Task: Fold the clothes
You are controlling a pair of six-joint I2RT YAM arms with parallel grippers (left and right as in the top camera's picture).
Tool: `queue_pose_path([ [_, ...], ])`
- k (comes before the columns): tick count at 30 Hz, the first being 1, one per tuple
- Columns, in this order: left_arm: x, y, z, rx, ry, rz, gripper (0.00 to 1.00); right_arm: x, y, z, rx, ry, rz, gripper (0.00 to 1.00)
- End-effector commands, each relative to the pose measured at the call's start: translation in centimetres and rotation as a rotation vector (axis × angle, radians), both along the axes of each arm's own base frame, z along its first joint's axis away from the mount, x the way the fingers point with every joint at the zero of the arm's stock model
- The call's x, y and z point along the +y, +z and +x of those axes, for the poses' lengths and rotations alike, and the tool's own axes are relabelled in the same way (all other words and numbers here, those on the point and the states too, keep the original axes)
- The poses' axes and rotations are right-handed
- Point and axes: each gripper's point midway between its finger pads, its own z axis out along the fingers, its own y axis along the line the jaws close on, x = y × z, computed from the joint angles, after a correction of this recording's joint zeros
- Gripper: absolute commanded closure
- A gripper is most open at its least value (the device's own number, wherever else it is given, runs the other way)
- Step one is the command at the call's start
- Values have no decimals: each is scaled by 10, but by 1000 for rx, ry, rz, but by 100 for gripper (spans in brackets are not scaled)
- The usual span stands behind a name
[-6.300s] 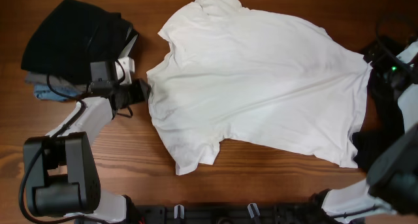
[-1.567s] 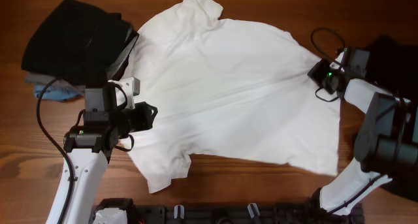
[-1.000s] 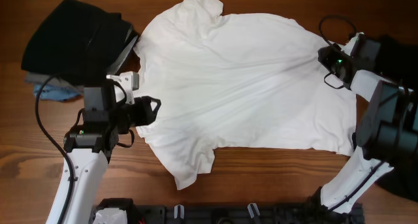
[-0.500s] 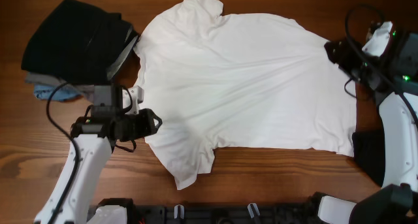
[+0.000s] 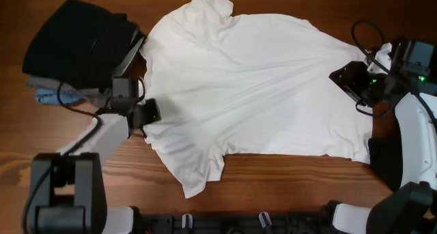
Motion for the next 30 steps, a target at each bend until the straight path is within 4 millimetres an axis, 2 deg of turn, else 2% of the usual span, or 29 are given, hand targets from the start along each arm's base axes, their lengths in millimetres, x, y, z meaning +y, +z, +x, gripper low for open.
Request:
queue_pose_path([
  [1,33,-44,-16,112,149,59,96,-13,-13,-8,60,-14,-79,48],
  [3,47,-45,-9,86,244,31,96,-15,-20,-11,99,-34,-78,44],
  [5,53,-40,3,33,269,-15,96,-14,-28,-17,150,-55,-59,44],
  [8,49,-23,23,-43,249,-113,96,-13,-45,-24,221,-64,-47,39],
  [10,43,-13,32,-70,229,-156,91,-16,-61,-33,291,-112,-44,37],
  [11,38,-7,35,-82,214,-181,88,-18,-69,-36,320,-137,-48,37],
  [14,18,19,41,-137,115,-274,66,-21,-83,-38,339,-148,-57,38],
  [16,8,39,39,-167,70,-315,62,-21,-82,-37,326,-134,-65,37],
  [17,7,49,37,-179,64,-319,62,-21,-79,-37,317,-126,-70,34],
  [21,4,93,21,-229,51,-314,59,-18,-65,-44,302,-122,-72,29],
  [24,0,124,-4,-246,47,-312,55,-15,-55,-56,315,-123,-71,27],
  [27,-3,134,-40,-184,68,-306,51,-18,-56,-71,370,-135,-101,24],
  [30,-8,126,-78,-53,113,-331,56,-17,-68,-84,432,-185,-89,24],
])
